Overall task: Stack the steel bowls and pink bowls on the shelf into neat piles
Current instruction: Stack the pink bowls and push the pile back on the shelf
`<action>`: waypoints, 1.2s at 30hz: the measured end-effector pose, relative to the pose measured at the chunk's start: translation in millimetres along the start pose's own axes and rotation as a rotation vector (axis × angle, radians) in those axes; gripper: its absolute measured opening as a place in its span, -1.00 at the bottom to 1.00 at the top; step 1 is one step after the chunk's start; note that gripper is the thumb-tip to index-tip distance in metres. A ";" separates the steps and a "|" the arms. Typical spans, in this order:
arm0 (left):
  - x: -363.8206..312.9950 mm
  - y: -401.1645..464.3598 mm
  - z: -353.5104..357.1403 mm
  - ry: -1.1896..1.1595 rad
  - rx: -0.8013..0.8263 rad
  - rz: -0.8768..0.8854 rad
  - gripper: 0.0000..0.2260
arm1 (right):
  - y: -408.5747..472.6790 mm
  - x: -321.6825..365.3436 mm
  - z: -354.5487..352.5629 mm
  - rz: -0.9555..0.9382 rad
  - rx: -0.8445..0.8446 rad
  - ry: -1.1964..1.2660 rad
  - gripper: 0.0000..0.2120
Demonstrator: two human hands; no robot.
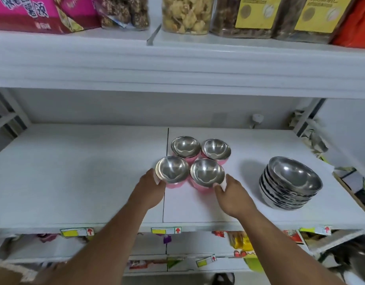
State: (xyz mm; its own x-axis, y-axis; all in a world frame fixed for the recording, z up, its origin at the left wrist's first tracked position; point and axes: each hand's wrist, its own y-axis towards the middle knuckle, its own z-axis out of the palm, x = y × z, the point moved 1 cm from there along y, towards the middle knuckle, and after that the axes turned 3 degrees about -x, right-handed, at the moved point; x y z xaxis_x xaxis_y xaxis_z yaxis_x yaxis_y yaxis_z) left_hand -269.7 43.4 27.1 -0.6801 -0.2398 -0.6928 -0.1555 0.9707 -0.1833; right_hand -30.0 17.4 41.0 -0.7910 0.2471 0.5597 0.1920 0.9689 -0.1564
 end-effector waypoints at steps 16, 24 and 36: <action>-7.2 36.0 13.2 -0.593 0.133 -0.361 -0.84 | 52.3 -13.0 23.1 0.211 0.076 0.295 -0.69; -4.8 37.9 11.4 -0.581 0.118 -0.373 -0.75 | 49.9 -3.8 17.2 0.389 0.127 0.604 -0.76; -1.8 15.8 23.3 -0.612 0.219 -0.323 -0.83 | 35.2 -6.5 -16.9 0.282 -0.085 0.656 -0.72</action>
State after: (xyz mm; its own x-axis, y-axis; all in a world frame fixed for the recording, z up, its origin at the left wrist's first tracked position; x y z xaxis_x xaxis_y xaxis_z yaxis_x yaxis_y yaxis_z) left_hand -254.2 58.9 9.2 -0.0921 -0.5430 -0.8347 -0.0900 0.8393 -0.5361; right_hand -8.3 50.1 45.6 -0.1978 0.4207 0.8854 0.4034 0.8581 -0.3176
